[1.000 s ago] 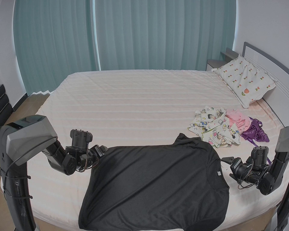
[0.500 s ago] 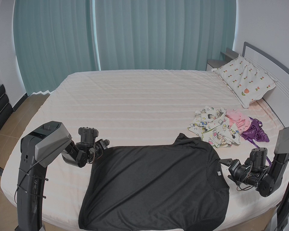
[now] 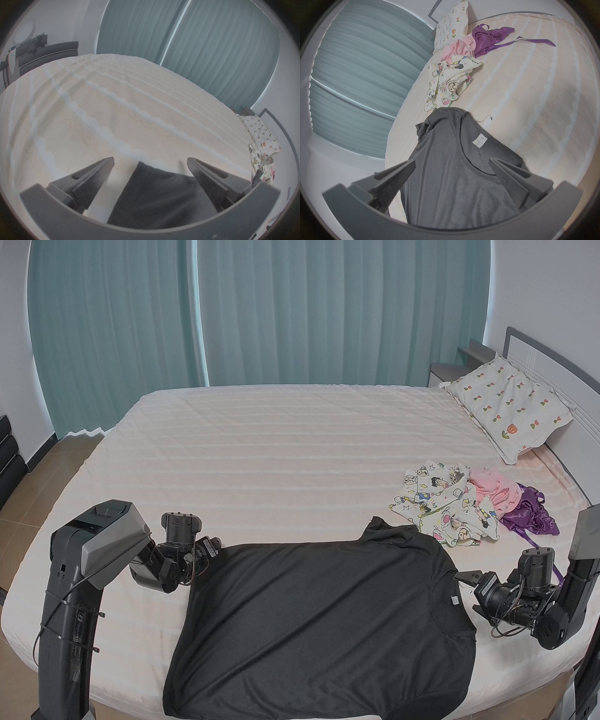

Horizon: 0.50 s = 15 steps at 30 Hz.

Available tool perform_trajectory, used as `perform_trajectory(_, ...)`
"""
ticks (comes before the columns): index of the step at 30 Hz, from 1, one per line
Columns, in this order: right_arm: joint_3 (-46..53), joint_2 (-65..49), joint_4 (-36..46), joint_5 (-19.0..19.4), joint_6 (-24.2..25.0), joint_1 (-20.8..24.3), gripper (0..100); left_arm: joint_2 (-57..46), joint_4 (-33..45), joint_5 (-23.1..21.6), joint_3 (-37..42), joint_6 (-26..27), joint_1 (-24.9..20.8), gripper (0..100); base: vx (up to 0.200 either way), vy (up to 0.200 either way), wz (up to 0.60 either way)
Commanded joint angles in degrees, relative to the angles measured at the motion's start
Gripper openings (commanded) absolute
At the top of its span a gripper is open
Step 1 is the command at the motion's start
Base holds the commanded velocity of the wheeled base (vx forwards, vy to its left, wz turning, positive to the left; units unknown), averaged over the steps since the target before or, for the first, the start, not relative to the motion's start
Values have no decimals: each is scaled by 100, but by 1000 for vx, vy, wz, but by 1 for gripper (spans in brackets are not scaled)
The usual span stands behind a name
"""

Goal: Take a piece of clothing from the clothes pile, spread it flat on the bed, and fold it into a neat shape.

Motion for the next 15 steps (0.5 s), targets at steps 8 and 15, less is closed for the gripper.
perform_trajectory(8, -5, 20, -1, 3, 0, 2, 100, -26, -286, 74, 110, 8, 48, 0, 0, 0, 0)
perform_trajectory(15, -5, 28, -1, 3, 0, 2, 100, -210, -374, 329, -13, 61, 382, 0, 0, 0, 0)
